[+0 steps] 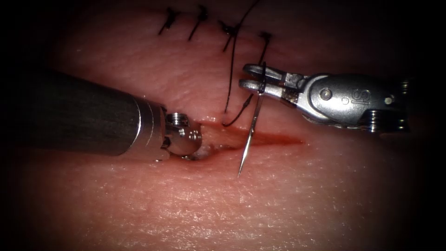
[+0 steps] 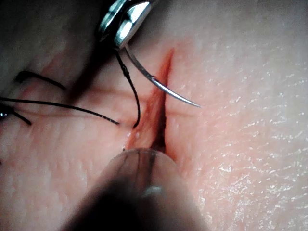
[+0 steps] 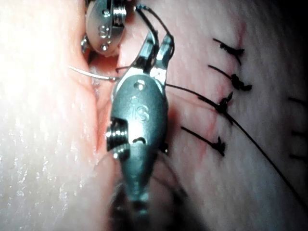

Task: Wound Closure
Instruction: Using the right gripper, insert the needle through the skin below the cut.

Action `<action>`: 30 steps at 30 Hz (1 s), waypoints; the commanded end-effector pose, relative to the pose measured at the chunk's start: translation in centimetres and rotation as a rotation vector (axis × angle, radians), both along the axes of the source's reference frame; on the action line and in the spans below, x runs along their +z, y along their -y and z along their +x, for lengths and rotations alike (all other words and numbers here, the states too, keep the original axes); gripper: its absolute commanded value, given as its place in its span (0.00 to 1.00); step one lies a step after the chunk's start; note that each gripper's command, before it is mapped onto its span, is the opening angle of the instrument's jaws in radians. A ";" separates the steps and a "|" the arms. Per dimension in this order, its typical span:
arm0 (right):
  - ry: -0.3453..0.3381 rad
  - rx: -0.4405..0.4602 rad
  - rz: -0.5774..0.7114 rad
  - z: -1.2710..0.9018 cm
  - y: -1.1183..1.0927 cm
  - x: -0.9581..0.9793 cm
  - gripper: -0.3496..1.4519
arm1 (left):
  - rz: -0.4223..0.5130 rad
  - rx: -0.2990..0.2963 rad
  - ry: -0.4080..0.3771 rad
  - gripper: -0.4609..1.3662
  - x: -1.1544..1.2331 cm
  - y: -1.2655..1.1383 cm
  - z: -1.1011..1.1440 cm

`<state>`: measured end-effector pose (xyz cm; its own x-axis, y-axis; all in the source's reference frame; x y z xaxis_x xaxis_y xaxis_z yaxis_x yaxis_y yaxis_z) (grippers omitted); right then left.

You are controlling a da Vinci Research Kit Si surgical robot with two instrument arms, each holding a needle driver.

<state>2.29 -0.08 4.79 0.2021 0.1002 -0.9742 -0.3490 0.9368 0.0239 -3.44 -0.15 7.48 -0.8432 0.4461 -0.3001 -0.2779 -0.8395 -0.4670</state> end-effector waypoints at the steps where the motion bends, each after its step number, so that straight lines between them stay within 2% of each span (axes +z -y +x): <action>1: 0.008 0.006 -0.027 0.00 -0.03 0.00 0.00 | -0.005 0.000 0.008 0.99 0.00 0.00 0.00; 7: 0.013 0.004 -0.091 0.04 -0.04 0.03 0.00 | -0.022 -0.019 0.036 0.99 -0.01 -0.02 0.01; 16: 0.051 -0.005 -0.219 0.24 -0.04 0.13 0.00 | -0.026 -0.028 0.050 0.99 -0.03 -0.04 0.01; 30: 0.048 -0.008 -0.255 0.27 0.08 0.28 0.00 | -0.030 -0.034 0.066 0.99 -0.05 -0.06 0.01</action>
